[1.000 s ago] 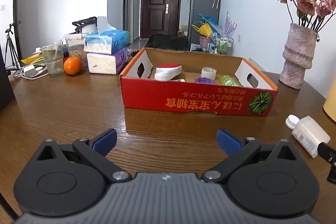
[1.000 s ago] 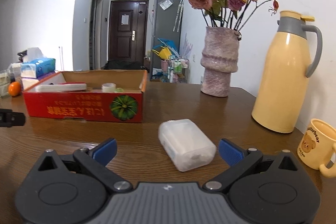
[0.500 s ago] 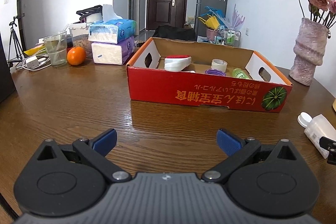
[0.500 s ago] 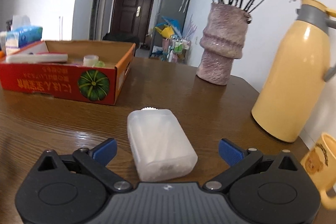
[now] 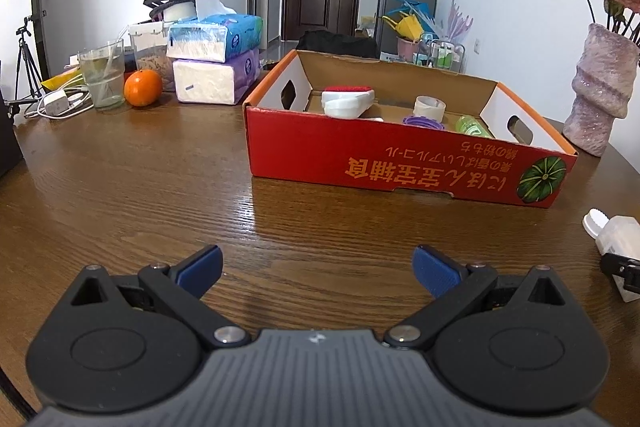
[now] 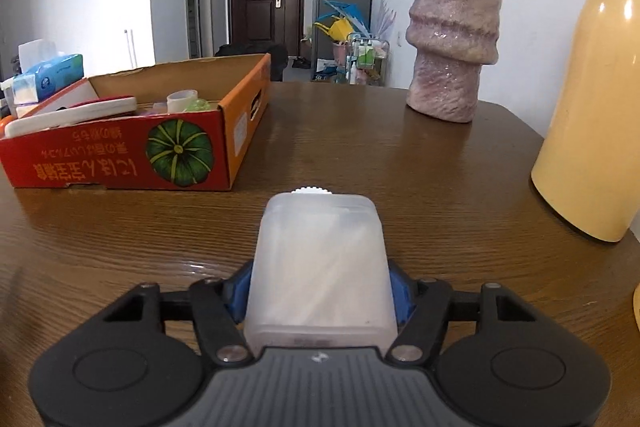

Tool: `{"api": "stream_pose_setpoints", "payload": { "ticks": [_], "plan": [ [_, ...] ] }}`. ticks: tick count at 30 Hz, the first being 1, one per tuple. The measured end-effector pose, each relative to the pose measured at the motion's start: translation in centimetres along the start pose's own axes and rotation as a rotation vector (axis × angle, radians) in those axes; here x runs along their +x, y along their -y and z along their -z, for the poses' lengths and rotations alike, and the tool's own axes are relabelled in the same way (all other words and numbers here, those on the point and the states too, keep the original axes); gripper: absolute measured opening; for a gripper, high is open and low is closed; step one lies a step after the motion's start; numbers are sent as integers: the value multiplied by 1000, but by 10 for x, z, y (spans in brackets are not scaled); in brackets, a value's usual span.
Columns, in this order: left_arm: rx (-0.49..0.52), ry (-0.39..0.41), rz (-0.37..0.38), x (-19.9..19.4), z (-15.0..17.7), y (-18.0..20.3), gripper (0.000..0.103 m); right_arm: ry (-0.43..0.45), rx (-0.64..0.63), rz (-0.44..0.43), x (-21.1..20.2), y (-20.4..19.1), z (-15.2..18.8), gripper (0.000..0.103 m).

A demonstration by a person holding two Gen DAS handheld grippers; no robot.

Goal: Organize rigid objects
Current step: 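Grasp the translucent white plastic box with the right gripper, then grasp the white bottle cap with the left gripper while the right holds the plastic box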

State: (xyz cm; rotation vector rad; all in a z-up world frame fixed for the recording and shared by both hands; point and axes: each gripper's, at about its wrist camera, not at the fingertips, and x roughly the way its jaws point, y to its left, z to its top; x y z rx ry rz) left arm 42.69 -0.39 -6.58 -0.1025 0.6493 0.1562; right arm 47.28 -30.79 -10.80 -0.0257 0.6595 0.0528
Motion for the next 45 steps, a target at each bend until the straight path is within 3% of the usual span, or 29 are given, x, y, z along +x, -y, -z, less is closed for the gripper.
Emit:
{"api": "stream_pose_setpoints", "payload": {
  "ticks": [21, 45],
  "plan": [
    [10, 16, 25, -4, 3, 13, 103, 134, 56, 10, -37, 1, 5, 64],
    [99, -2, 100, -3, 13, 133, 103, 212, 123, -6, -63, 58, 3, 64]
  ]
}}
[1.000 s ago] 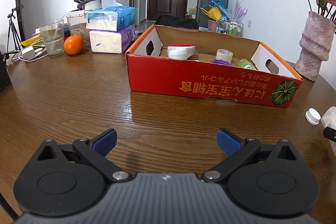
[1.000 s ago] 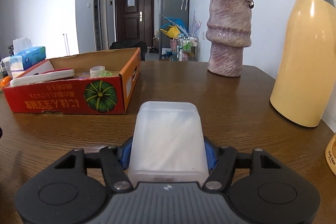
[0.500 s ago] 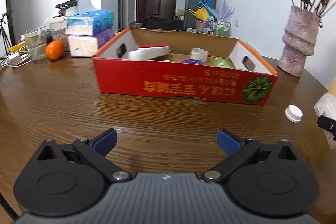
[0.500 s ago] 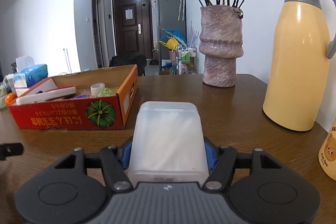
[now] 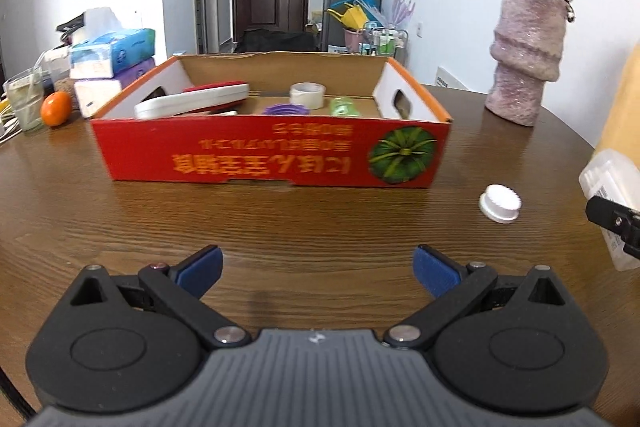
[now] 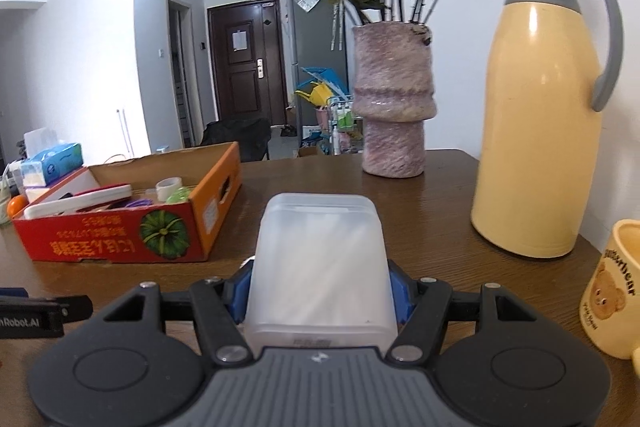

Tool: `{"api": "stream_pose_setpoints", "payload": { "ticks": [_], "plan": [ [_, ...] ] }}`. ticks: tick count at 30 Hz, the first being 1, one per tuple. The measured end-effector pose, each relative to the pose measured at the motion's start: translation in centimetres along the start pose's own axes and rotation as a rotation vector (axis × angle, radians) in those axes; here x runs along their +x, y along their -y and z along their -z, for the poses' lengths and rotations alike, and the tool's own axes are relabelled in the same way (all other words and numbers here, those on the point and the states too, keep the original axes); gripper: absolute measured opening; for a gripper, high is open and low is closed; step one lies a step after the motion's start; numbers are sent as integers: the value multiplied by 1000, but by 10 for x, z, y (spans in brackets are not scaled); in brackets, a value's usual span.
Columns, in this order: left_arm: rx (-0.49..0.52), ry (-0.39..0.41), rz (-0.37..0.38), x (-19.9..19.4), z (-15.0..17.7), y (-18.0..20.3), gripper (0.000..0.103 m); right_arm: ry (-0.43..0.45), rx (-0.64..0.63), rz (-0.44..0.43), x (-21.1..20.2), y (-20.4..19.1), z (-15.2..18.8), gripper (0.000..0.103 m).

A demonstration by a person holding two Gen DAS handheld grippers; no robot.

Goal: Organize rigid objects
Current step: 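Grasp the white bottle cap with the left gripper while the right holds the plastic box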

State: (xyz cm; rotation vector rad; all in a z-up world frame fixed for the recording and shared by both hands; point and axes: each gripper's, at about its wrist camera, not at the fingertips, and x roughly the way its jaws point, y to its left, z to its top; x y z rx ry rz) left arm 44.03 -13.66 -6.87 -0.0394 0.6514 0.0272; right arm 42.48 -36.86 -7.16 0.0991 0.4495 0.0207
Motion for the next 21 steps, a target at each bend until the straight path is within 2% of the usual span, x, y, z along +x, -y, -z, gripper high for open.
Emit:
{"api": "stream_pose_setpoints", "payload": {
  "ticks": [13, 21],
  "plan": [
    [79, -16, 39, 29, -6, 83, 103, 8, 27, 61, 7, 53, -7, 64],
    [100, -41, 30, 60, -16, 125, 103, 0, 74, 103, 23, 80, -10, 64]
  ]
}}
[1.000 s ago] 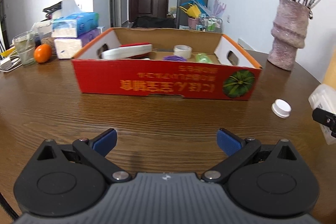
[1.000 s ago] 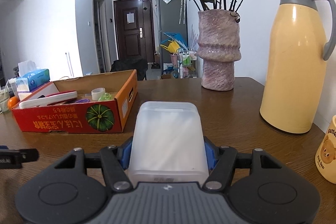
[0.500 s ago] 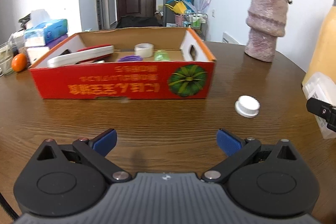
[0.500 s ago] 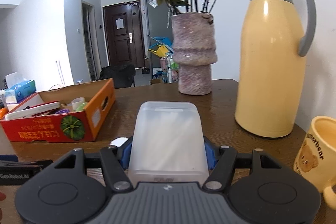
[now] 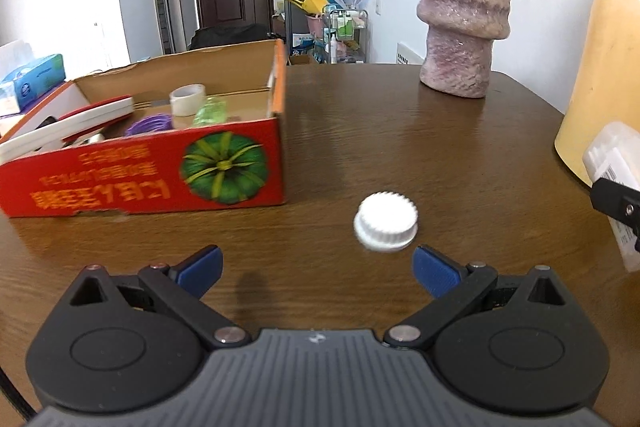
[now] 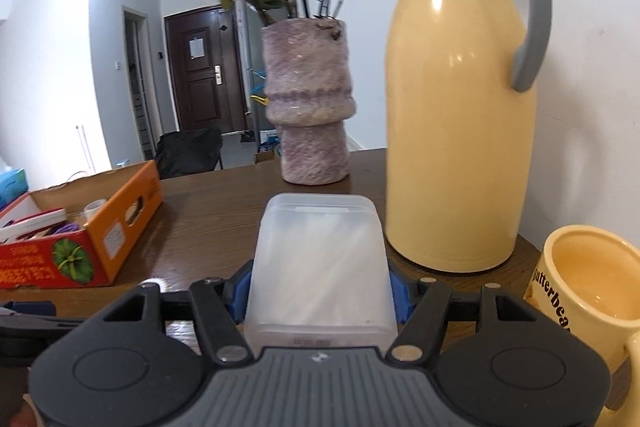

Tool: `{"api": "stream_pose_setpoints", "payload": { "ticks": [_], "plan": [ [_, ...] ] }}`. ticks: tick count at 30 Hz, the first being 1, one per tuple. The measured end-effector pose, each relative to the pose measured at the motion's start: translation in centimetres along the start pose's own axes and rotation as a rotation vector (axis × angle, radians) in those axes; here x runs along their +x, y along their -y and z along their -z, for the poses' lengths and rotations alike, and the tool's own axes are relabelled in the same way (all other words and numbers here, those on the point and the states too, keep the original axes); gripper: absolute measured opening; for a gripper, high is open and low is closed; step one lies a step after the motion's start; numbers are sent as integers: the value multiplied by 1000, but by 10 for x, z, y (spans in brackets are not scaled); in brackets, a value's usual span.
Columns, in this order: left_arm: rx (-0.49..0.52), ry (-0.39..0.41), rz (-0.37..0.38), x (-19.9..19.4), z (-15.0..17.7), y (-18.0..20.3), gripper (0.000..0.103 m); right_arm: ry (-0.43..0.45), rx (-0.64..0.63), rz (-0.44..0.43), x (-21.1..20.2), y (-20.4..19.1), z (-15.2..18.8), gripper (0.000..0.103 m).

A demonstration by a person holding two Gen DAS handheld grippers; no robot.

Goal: Organize rigid objects
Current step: 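Grasp the white bottle cap with the left gripper while the right holds the plastic box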

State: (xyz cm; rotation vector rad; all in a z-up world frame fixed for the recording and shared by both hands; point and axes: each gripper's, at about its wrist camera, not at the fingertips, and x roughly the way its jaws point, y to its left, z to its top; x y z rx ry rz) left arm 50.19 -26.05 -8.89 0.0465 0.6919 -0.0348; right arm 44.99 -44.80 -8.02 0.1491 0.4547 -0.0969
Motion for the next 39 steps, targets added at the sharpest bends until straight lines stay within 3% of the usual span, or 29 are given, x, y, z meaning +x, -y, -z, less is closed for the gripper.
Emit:
{"api": "stream_pose_setpoints", "payload": {
  "ticks": [15, 20, 25, 39],
  "plan": [
    [6, -17, -28, 35, -19, 31, 102, -19, 6, 40, 29, 10, 0, 64],
    [3, -25, 2, 38, -20, 31, 80, -16, -4, 42, 29, 8, 1, 64],
    [32, 0, 60, 33, -18, 34, 41, -16, -11, 40, 28, 7, 1, 64],
    [38, 22, 83, 23, -16, 26, 41, 19, -38, 28, 16, 0, 3, 64]
  ]
}}
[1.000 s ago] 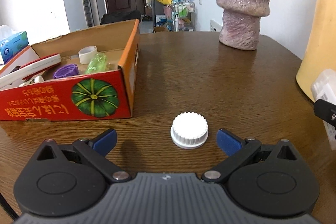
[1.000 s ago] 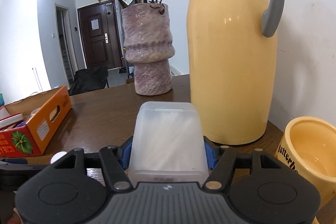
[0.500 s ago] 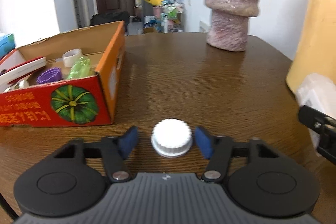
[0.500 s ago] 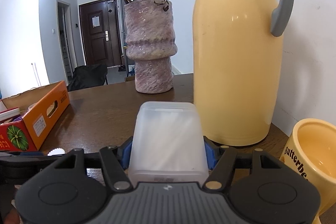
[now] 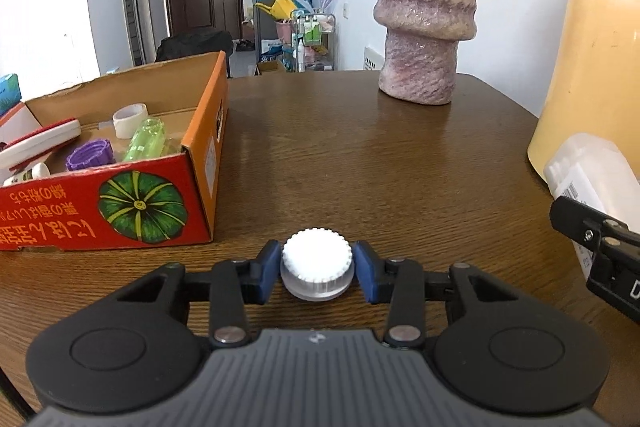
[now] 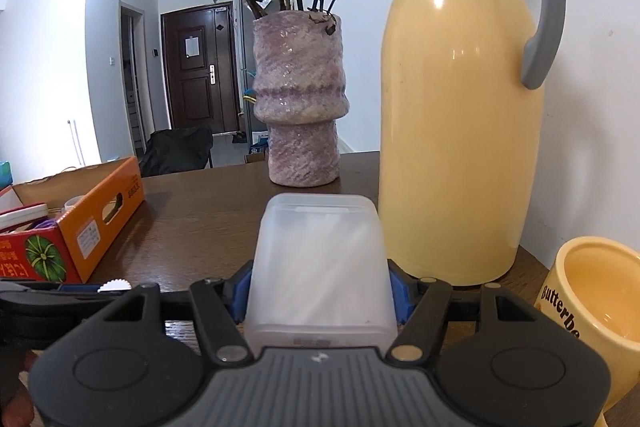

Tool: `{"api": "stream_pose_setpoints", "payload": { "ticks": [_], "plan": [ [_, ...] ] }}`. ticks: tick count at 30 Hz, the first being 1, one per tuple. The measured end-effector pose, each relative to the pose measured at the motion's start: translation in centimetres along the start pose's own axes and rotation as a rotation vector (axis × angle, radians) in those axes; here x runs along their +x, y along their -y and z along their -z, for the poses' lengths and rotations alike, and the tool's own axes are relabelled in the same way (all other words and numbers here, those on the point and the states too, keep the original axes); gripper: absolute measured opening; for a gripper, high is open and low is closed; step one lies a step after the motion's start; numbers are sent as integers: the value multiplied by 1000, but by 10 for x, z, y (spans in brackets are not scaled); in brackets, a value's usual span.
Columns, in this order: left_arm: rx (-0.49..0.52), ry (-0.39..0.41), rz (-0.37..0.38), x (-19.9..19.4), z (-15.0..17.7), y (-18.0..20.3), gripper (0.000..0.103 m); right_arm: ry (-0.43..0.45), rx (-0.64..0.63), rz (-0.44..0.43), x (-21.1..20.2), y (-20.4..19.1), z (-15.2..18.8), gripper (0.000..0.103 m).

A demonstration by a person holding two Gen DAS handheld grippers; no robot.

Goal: Organize rigid objects
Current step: 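Grasp the white bottle cap with the left gripper while the right holds the plastic box, then carry the white cap and translucent plastic box over the red box with both grippers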

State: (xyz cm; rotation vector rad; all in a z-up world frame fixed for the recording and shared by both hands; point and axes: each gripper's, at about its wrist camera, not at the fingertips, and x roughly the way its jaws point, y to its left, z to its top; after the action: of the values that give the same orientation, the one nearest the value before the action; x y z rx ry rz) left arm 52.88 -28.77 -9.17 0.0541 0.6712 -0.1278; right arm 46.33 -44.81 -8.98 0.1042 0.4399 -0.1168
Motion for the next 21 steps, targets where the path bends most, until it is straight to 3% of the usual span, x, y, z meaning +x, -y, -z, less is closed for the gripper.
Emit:
{"api": "stream_pose_setpoints", "payload": {
  "ticks": [13, 21],
  "plan": [
    [-5, 34, -11, -21, 7, -33, 41, 49, -52, 9, -12, -23, 3, 64],
    [-39, 48, -60, -38, 15, -69, 41, 50, -53, -15, -17, -53, 7, 64]
  ]
}}
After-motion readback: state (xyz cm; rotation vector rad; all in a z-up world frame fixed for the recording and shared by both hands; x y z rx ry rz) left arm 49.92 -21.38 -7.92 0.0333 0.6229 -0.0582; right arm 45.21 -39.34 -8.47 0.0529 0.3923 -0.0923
